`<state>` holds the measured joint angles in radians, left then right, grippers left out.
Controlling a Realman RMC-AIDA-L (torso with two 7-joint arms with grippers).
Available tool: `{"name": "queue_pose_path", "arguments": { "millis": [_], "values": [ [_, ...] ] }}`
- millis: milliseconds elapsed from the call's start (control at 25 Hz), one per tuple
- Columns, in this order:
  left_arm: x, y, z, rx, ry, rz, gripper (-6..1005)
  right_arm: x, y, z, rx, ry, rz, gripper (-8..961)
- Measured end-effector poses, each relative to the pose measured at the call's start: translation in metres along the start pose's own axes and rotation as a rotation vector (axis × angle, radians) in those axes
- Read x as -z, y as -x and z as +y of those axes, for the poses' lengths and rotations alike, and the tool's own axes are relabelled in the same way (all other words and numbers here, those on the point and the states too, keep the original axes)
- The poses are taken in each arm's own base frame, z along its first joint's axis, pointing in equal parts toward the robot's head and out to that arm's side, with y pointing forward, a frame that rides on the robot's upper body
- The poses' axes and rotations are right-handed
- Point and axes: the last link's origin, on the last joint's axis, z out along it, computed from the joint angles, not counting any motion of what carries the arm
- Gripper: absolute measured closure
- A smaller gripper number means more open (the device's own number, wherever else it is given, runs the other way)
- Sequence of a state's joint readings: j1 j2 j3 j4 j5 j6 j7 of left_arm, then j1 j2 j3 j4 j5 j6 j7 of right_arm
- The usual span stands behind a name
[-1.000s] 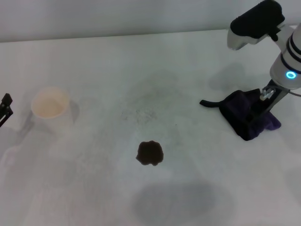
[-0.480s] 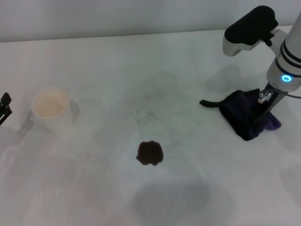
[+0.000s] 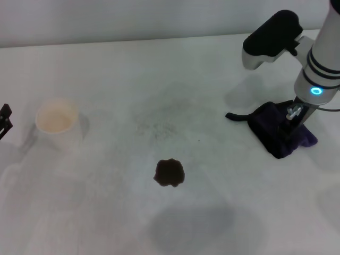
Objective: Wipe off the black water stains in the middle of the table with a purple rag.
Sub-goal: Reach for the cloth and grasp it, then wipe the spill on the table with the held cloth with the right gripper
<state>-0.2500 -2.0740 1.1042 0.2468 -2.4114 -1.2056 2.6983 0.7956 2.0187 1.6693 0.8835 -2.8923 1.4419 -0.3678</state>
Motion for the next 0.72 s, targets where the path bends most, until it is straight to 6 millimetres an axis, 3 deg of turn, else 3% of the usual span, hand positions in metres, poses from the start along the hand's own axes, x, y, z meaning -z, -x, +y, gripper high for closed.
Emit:
{"name": "queue_pose_path", "arguments": {
  "millis": [160, 520, 720],
  "values": [
    [0.0, 0.0, 0.0, 0.0, 0.0, 0.0, 124, -0.002, 0.0, 0.002, 0.011, -0.006, 0.006, 622],
    [0.0, 0.0, 0.0, -0.002, 0.002, 0.001, 123, -0.006, -0.001, 0.005, 0.023, -0.004, 0.017, 786],
    [-0.001, -0.001, 0.001, -0.003, 0.005, 0.002, 125, -0.006, 0.002, 0.017, 0.051, 0.027, 0.002, 863]
  ]
}}
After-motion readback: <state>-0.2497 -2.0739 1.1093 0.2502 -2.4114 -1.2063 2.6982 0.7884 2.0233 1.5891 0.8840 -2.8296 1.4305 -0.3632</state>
